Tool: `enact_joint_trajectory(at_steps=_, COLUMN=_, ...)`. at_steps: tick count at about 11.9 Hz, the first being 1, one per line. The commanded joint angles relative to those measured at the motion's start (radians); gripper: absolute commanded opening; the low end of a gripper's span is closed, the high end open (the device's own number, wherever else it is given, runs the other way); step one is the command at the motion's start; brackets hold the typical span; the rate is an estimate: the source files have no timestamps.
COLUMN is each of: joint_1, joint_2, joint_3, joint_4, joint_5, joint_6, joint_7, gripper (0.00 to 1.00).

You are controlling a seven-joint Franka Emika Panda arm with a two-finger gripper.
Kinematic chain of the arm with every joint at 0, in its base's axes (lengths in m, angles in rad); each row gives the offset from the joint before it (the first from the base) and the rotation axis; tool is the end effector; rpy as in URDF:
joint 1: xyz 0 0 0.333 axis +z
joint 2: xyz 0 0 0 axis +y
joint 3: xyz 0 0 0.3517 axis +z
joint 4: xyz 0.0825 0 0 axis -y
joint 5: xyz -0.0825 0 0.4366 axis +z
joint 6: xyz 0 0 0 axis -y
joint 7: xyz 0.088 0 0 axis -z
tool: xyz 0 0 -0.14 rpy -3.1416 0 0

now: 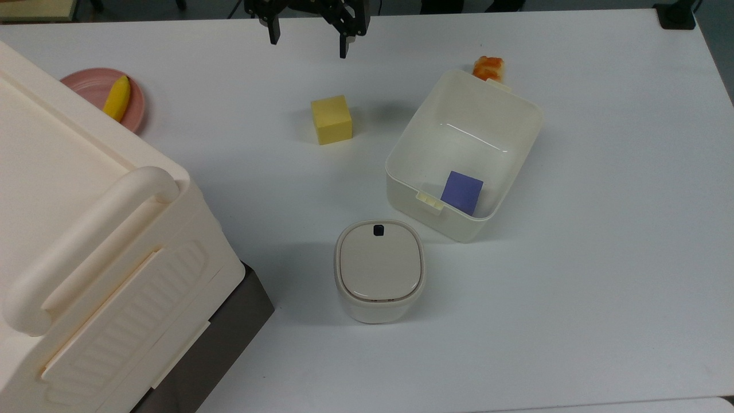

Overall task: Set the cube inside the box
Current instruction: 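Lower the open gripper down over the yellow cube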

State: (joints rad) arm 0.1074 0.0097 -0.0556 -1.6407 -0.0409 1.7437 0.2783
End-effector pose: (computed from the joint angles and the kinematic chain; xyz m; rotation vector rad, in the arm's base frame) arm 0.6278 0.0277 0.6003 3.0935 -0.3437 0.1539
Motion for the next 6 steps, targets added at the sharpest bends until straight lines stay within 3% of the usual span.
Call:
enact_joint_trajectory(at_steps=1, joint_1=0.002, joint_2=-0.019, joint_3=-0.021, joint_4=-0.022, joint_5=0.039, joint_6=0.027, joint_7=-0.03, gripper=1.0)
enact_joint_trajectory(at_steps=6, joint_1=-0.002, joint_2=-0.019, joint_3=-0.021, joint_4=-0.022, joint_5=0.039, joint_6=0.027, joint_7=-0.047, gripper=1.0)
